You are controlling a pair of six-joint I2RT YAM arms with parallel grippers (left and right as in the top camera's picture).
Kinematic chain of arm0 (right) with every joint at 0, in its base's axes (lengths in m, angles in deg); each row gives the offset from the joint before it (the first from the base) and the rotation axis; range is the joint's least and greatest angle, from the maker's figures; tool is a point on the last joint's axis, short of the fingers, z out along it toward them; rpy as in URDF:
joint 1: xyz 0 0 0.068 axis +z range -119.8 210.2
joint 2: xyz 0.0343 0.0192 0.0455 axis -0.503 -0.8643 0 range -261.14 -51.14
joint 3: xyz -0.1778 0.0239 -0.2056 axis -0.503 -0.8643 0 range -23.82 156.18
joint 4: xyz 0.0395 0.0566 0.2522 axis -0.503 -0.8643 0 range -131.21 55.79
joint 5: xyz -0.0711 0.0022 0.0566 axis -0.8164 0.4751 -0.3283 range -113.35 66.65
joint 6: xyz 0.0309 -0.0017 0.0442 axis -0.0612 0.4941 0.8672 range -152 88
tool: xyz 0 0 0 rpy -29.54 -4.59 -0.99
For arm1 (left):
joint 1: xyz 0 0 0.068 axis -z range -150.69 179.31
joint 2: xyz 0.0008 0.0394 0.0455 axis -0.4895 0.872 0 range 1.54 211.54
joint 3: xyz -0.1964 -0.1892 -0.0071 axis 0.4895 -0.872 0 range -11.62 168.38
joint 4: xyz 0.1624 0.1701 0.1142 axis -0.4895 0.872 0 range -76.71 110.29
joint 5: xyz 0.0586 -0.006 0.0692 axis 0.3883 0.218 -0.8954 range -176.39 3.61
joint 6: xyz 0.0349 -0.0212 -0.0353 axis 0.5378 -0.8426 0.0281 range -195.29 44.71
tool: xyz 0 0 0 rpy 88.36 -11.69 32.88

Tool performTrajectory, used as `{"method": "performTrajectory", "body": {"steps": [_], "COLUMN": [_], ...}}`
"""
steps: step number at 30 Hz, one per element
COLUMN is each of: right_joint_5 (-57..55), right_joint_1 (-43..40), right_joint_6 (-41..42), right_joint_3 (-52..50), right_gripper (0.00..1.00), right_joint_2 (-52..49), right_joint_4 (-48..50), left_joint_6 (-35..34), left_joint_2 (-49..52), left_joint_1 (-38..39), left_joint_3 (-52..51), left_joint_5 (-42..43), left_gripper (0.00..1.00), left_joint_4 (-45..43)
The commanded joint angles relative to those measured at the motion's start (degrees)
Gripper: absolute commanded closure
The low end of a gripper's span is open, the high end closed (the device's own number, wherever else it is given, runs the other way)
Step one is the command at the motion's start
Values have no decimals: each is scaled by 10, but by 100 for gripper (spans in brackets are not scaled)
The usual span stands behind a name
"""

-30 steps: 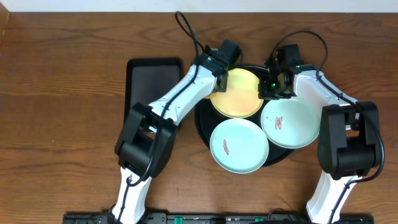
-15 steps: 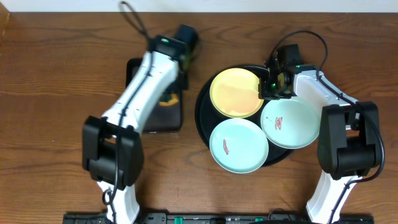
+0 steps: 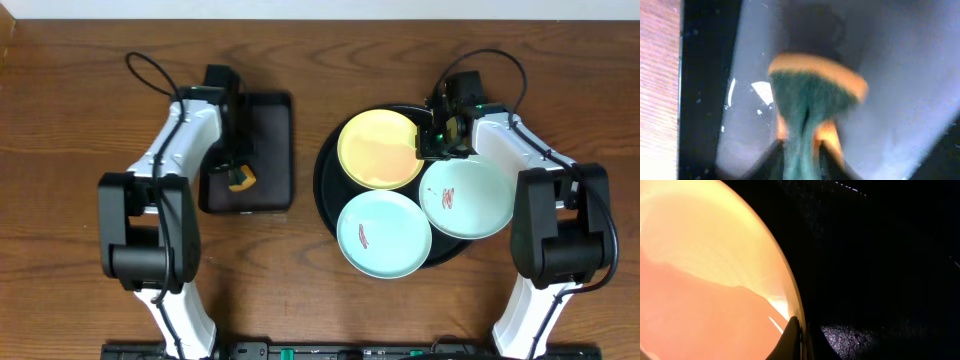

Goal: Clean dirty plates on tray and stack at the side

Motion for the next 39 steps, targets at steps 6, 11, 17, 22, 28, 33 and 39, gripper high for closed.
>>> {"method": "performTrajectory", "body": {"steps": [6, 11, 17, 22, 28, 33, 39], "right_joint_5": [-30, -31, -30, -45, -143, -229, -339], "right_joint_1": [3, 4, 38, 140, 248, 318, 369], "right_joint_6": [-27, -27, -28, -49, -65, -151, -242], "right_joint_3": [-5, -5, -5, -6, -6, -6, -6], "right_gripper": [99, 99, 99, 99, 99, 99, 99], "right_joint_2": [26, 102, 188, 206, 176, 126, 109], "right_joint_4": [-6, 12, 61, 129, 245, 350, 424], "left_joint_6": [41, 41, 40, 40, 40, 40, 40], "left_joint_2": [-171, -259, -331, -407, -504, -559, -589], "left_joint_1": [-9, -9, -9, -9, -9, -9, -9], "left_joint_3": [3, 3, 3, 3, 3, 3, 3], "left_joint_5": [56, 54, 55, 57, 56, 56, 56], "left_gripper": [28, 21, 19, 18, 15, 15, 15], "left_joint_4": [32, 50, 95, 131, 137, 138, 139]}}
